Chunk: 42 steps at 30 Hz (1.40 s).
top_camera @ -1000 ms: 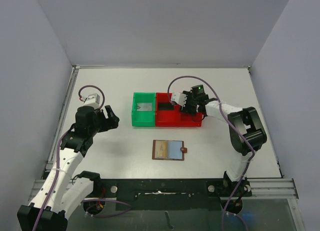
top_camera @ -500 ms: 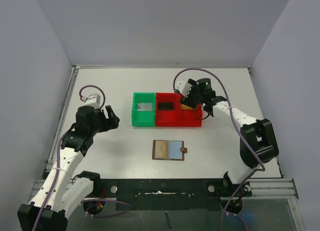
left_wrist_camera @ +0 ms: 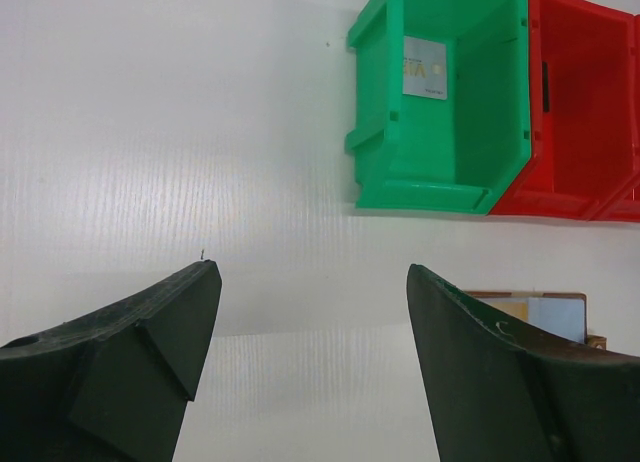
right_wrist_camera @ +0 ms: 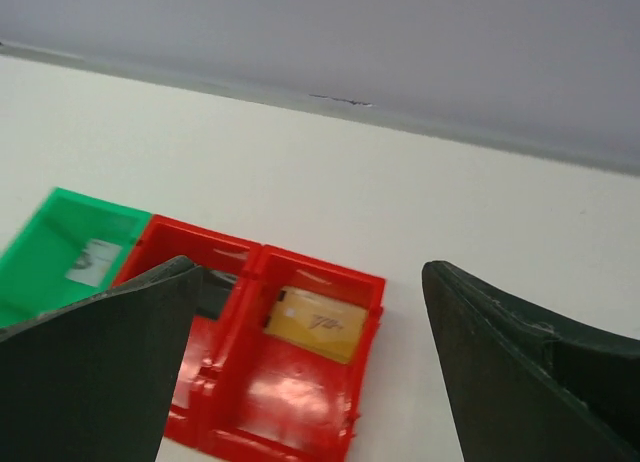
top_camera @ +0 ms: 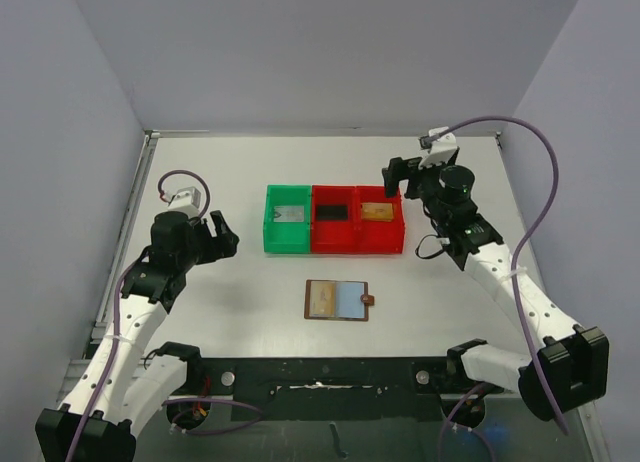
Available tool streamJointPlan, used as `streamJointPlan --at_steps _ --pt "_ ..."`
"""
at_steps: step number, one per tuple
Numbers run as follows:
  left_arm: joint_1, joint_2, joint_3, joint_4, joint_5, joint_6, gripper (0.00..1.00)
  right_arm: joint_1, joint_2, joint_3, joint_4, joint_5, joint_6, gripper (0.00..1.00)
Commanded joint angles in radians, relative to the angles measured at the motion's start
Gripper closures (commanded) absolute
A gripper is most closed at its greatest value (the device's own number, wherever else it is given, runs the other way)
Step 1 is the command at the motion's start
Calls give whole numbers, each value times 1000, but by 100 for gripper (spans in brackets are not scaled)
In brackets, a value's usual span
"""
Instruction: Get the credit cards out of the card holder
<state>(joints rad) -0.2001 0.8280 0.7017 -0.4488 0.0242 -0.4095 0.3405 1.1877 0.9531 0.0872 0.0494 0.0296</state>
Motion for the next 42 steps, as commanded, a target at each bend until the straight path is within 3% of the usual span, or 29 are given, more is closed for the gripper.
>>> streamJointPlan --at_steps 1,4,7,11,13,19,23,30,37,42 --pt "11 -11 11 62 9 15 25 -7 -80 -62 -48 21 499 2" --pt "10 -16 11 65 9 15 25 -8 -106 -91 -184 -22 692 2" --pt "10 -25 12 54 -4 10 25 -9 -135 -191 -163 -111 796 2" --pt "11 -23 6 48 16 -39 25 6 -159 -447 193 -343 939 2" --pt "11 -23 -6 63 68 -109 25 53 -140 -497 256 -362 955 2" --pt "-37 -92 -204 368 310 -426 25 293 -51 -364 -34 -142 869 2" --pt "-177 -145 -278 436 220 -497 26 391 25 -289 -186 25 903 12" --pt "-332 -117 -290 392 104 -484 29 439 68 -290 -197 93 1012 29" --pt "-381 -165 -380 488 124 -538 35 476 21 -333 -172 46 1057 44" --pt "-404 -145 -432 557 117 -545 37 497 30 -399 -93 34 1105 49"
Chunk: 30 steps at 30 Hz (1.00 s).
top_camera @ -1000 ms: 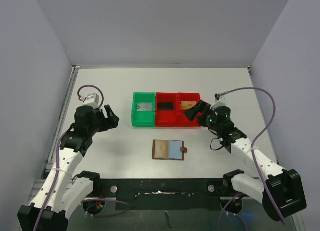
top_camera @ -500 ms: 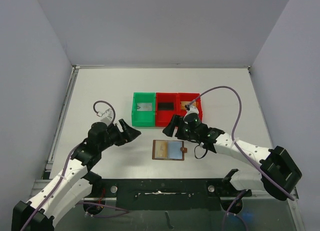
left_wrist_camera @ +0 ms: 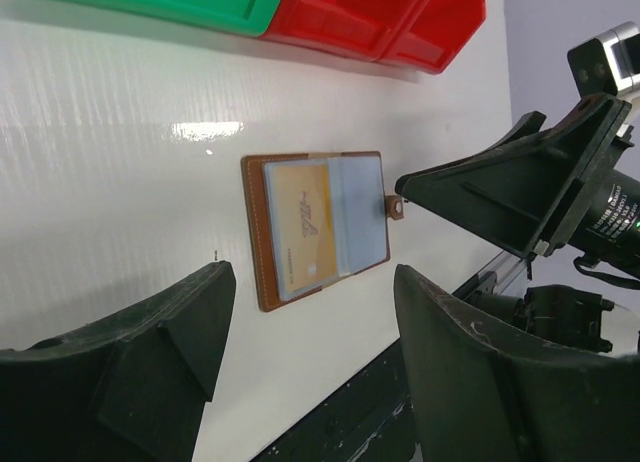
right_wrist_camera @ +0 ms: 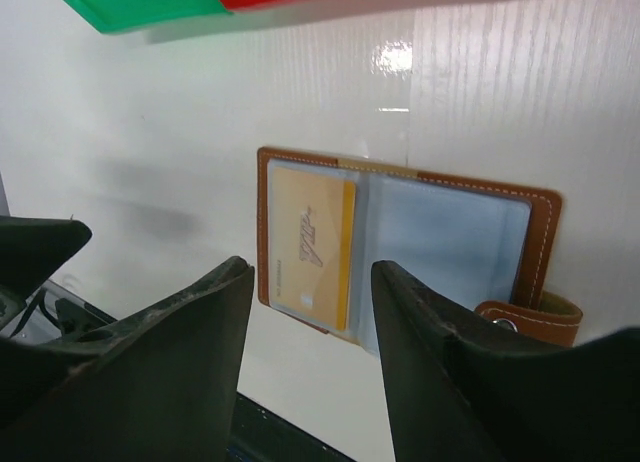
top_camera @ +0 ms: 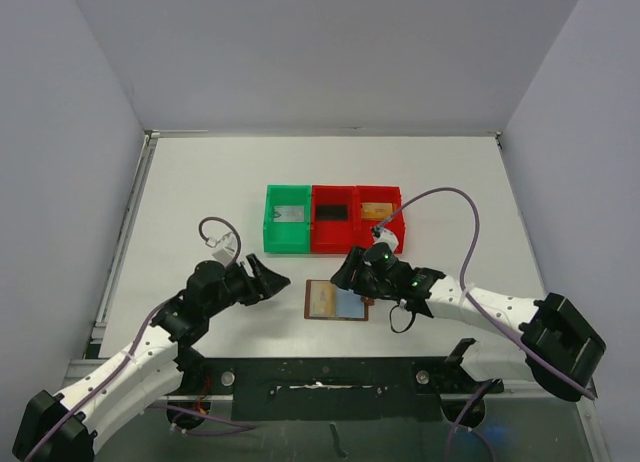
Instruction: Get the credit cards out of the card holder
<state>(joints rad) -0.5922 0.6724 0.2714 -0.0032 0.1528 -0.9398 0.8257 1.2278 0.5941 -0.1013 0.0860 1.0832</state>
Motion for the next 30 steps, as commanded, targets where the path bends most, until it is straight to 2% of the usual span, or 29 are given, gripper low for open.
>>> streamJointPlan --at_steps 1,7,18,21,22,30 --pt "-13 22 6 110 -11 -6 37 14 3 -42 111 -16 50 51" --pt "-30 93 2 153 34 10 37 48 105 -1 115 -28 56 57" --pt "-98 222 5 221 27 20 49 61 165 13 131 -18 69 64" --pt "-117 258 17 229 12 24 50 60 164 9 146 -26 56 79" --pt "-124 269 21 225 6 26 50 59 169 11 150 -34 45 80" --pt "-169 361 39 262 -15 28 50 56 229 58 41 -2 41 74"
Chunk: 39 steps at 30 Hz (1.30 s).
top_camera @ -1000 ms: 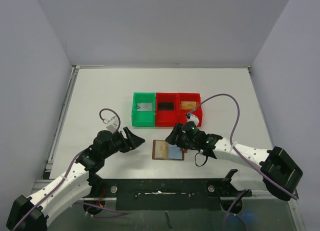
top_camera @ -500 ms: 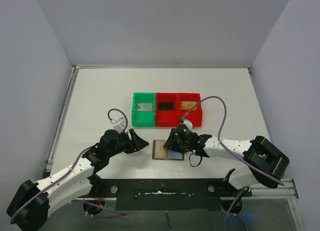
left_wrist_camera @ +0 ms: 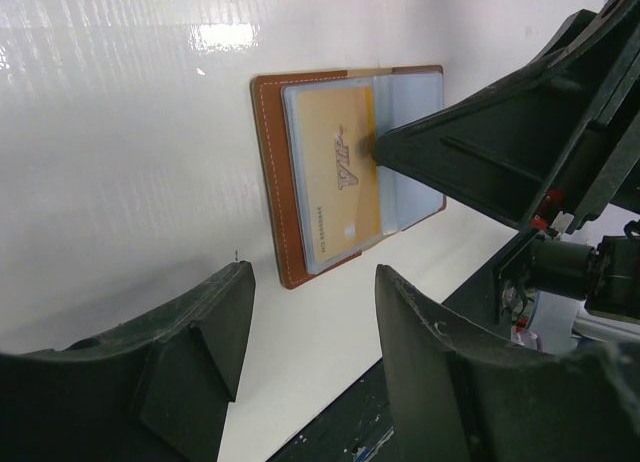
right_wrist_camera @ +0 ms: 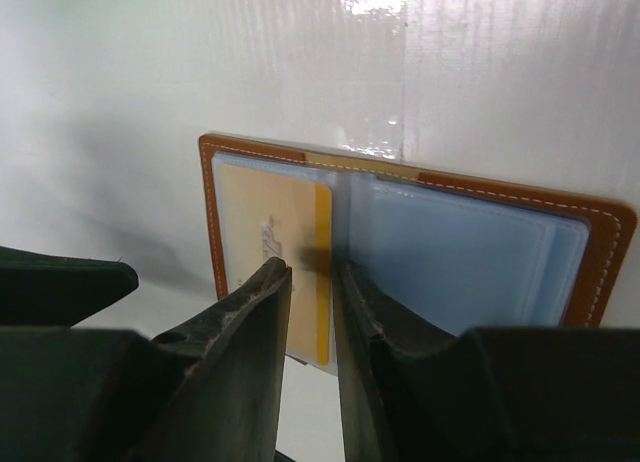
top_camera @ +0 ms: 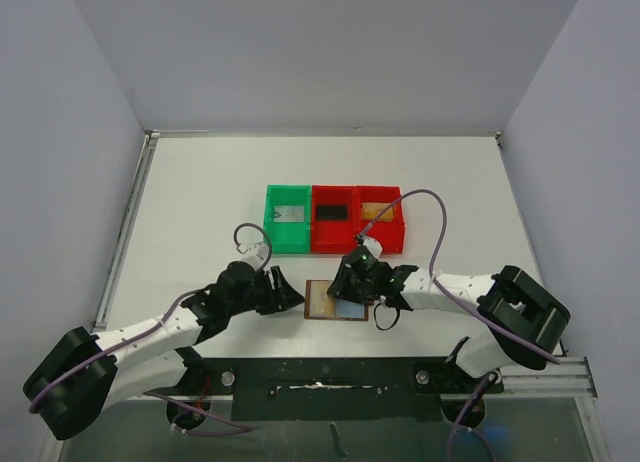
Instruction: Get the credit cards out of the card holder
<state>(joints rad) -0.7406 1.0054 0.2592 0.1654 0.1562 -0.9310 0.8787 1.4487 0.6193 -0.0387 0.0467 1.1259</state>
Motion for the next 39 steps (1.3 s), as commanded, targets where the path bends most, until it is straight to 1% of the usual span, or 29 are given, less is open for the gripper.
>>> streamJointPlan --at_steps 1,6,10,11,14,18,24,31,34,36,39 --pt "-25 39 54 99 -20 21 50 3 8 30 -24 39 5 73" --pt "-51 100 86 114 -19 31 51 2 29 28 -36 55 26 73" --pt "-83 155 105 122 -45 36 54 1 46 15 -28 56 34 75" --pt "-91 167 109 132 -49 35 55 2 46 11 -23 57 37 75" --pt "-109 216 125 155 -56 35 63 1 41 0 -1 54 37 76" --pt "-120 285 151 145 -58 42 71 -4 44 -8 22 36 36 78" --pt "-130 333 186 67 -104 58 77 -16 37 -23 38 19 37 78" --pt "-131 345 186 51 -111 66 87 -36 31 -40 88 -35 30 77" --pt "-132 360 195 35 -110 71 91 -38 40 -31 84 -43 22 78" --pt "-132 370 204 18 -116 73 93 -37 44 -30 86 -46 20 82" --pt "-131 373 218 -18 -134 75 95 -38 38 -30 84 -44 17 85"
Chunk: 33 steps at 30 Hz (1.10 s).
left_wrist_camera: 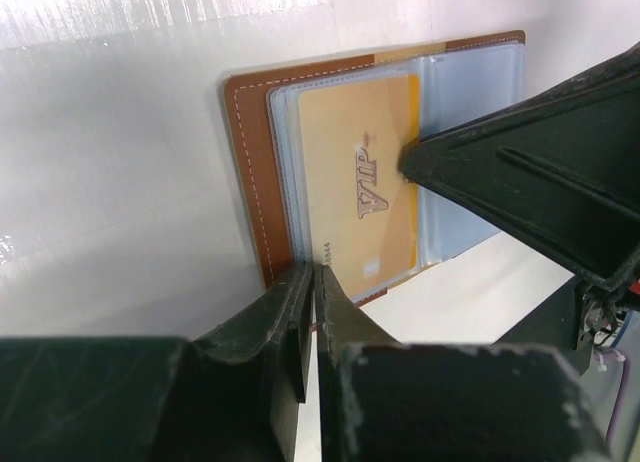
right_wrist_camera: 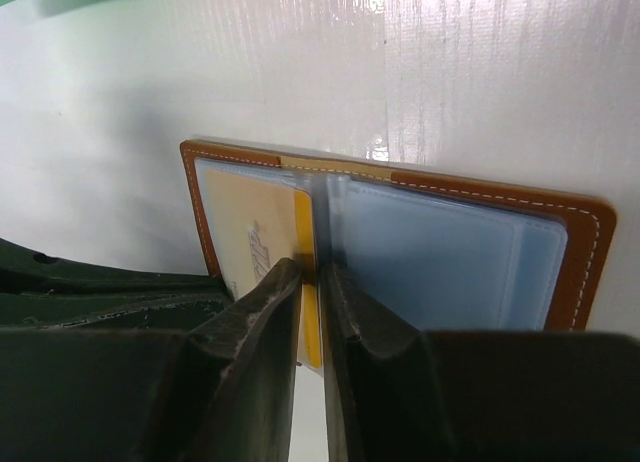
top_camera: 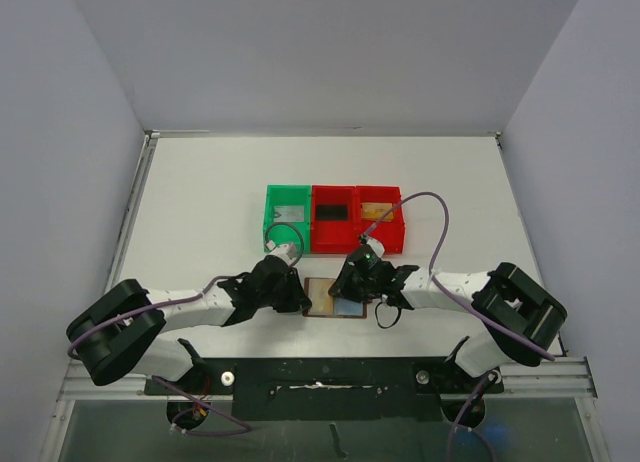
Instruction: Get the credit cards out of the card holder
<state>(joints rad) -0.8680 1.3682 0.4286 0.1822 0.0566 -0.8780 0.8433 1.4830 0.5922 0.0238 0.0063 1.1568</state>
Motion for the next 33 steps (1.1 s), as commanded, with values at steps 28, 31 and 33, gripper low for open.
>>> streamJointPlan --at_steps 28,31,33 --pt "-5 -30 61 -114 -91 31 100 -28 -11 14 8 -50 -73 70" --pt "-4 -35 59 -112 -87 31 100 -21 23 22 15 -46 -59 70" --pt "-3 -37 58 -109 -84 33 100 -18 44 21 20 -44 -52 72"
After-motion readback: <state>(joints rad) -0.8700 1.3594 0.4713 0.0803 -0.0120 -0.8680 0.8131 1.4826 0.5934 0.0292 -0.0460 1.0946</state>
